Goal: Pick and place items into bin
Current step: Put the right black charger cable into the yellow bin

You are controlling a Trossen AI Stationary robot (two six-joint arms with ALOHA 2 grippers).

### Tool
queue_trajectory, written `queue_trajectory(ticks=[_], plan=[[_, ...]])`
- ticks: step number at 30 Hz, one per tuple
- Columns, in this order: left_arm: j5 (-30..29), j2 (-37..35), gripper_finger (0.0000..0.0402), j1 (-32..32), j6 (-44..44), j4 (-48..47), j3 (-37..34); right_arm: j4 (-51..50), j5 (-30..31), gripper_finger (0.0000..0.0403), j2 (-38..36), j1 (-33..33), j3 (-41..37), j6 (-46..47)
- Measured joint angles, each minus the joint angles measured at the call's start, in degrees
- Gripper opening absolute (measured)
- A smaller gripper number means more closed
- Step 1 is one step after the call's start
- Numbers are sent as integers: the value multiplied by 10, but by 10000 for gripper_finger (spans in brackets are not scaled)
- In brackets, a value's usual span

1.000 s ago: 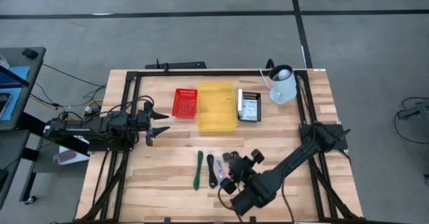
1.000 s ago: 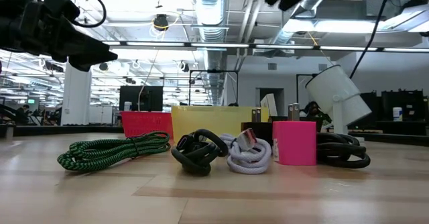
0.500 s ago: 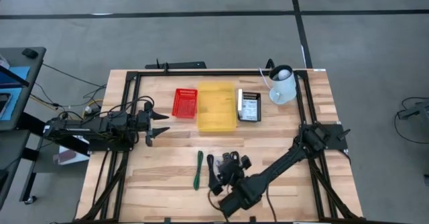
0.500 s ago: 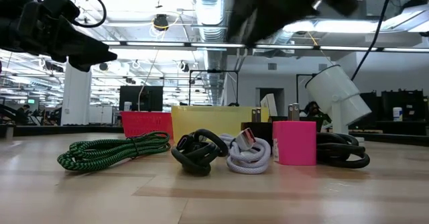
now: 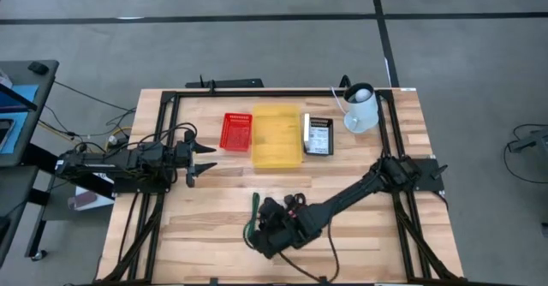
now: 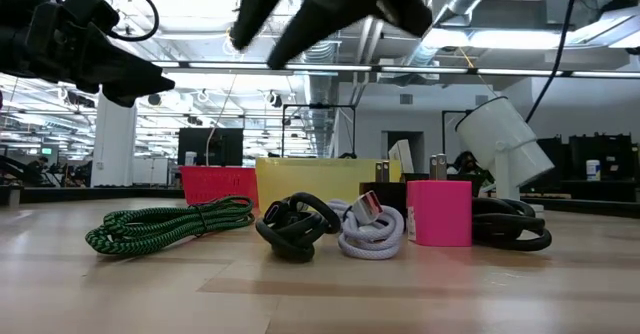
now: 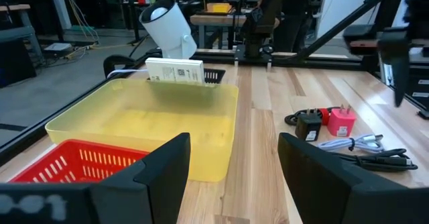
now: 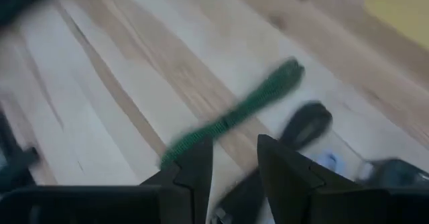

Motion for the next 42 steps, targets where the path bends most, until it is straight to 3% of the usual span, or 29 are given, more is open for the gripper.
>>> queue_trajectory(ticks=[5,8,13,21,29,42], plan=[[0,0,220,0,0,0,0,-135,-132,113,-10,-40,0,1],[0,0,220,0,0,0,0,-236,-171,113,-22,-61,0,49],[0,0,220,0,0,0,0,-294,-169,113,-44,-77,0,98],[0,1,220,0,0,0,0,-298,-183,113,-47,-74,1,140],[0,1,220,0,0,0,0,-341,-187,113,-44,-48,-2,201],[0,1,220,0,0,0,0,-325,-205,113,-44,12,-2,229]])
